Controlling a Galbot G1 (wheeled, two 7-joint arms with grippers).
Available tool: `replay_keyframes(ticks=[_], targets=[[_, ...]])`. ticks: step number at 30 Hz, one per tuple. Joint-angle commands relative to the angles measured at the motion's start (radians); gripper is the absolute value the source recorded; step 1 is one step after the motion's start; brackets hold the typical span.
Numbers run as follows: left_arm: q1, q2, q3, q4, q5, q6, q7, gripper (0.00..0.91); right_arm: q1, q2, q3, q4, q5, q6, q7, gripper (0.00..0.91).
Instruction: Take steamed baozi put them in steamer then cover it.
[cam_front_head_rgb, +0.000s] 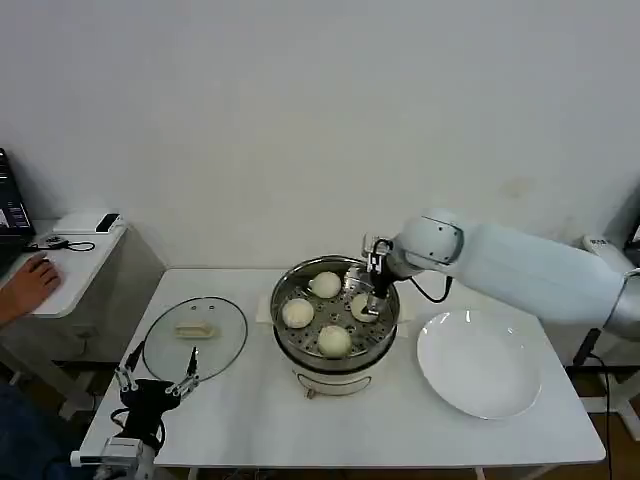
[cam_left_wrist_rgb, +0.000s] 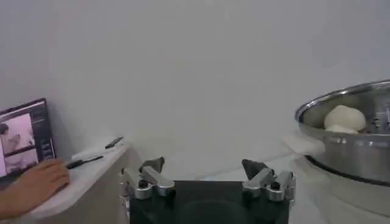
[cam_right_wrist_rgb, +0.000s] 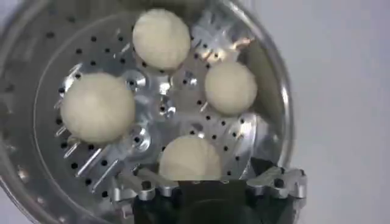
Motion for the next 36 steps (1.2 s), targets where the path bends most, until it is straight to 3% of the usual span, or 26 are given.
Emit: replay_keyframes(ticks=[1, 2, 5, 7, 8, 11, 15, 17, 18, 19, 22, 25, 29, 36], targets=[[-0.001, -0.001, 0.003, 0.007, 0.0, -0.004, -0.001, 0.907, -0.276, -0.175, 0.323, 0.218, -0.023, 0.075, 0.327, 0.907], [-0.002, -0.001, 0.004, 0.01, 0.001, -0.005, -0.003, 0.907, -0.397, -0.205, 0.414, 0.232, -0.051, 0.134, 0.388, 0.907], [-0.005, -0.002, 0.005, 0.02, 0.001, -0.014, -0.006, 0.907, -0.582, -0.224, 0.595, 0.264, -0.074, 0.237, 0.503, 0.907], [-0.009, -0.003, 0.006, 0.028, 0.001, -0.016, -0.007, 0.907, -0.773, -0.203, 0.763, 0.281, -0.144, 0.327, 0.544, 0.907], [-0.011, -0.002, 0.007, 0.036, 0.0, -0.02, -0.01, 0.907, -0.831, -0.194, 0.806, 0.286, -0.166, 0.347, 0.548, 0.907], [-0.016, -0.005, 0.013, 0.051, -0.006, -0.031, -0.016, 0.907, -1.046, -0.109, 1.08, 0.313, -0.228, 0.399, 0.583, 0.907], [-0.02, -0.009, 0.015, 0.074, 0.008, -0.05, -0.011, 0.907, -1.31, 0.014, 1.339, 0.329, -0.345, 0.479, 0.562, 0.907], [-0.021, -0.008, 0.014, 0.095, 0.036, -0.056, -0.008, 0.907, -1.424, 0.1, 1.522, 0.34, -0.418, 0.543, 0.518, 0.907], [-0.023, -0.009, 0.012, 0.106, 0.051, -0.057, -0.006, 0.907, -1.453, 0.153, 1.561, 0.341, -0.441, 0.547, 0.495, 0.907], [-0.025, -0.008, 0.009, 0.12, 0.084, -0.062, -0.002, 0.907, -1.517, 0.228, 1.637, 0.342, -0.555, 0.576, 0.458, 0.907], [-0.03, -0.003, -0.005, 0.158, 0.255, -0.083, 0.009, 0.907, -1.599, 0.391, 1.823, 0.361, -0.62, 0.602, 0.406, 0.907], [-0.041, 0.016, -0.019, 0.214, 0.53, -0.109, 0.01, 0.907, -1.704, 0.474, 1.913, 0.396, -0.577, 0.61, 0.382, 0.907], [-0.046, 0.04, -0.036, 0.275, 0.806, -0.146, 0.002, 0.907, -1.809, 0.471, 1.961, 0.446, -0.509, 0.626, 0.377, 0.907], [-0.114, 0.098, -0.013, 0.402, 1.066, -0.183, -0.048, 0.907, -1.917, 0.478, 2.035, 0.541, -0.393, 0.619, 0.404, 0.907]])
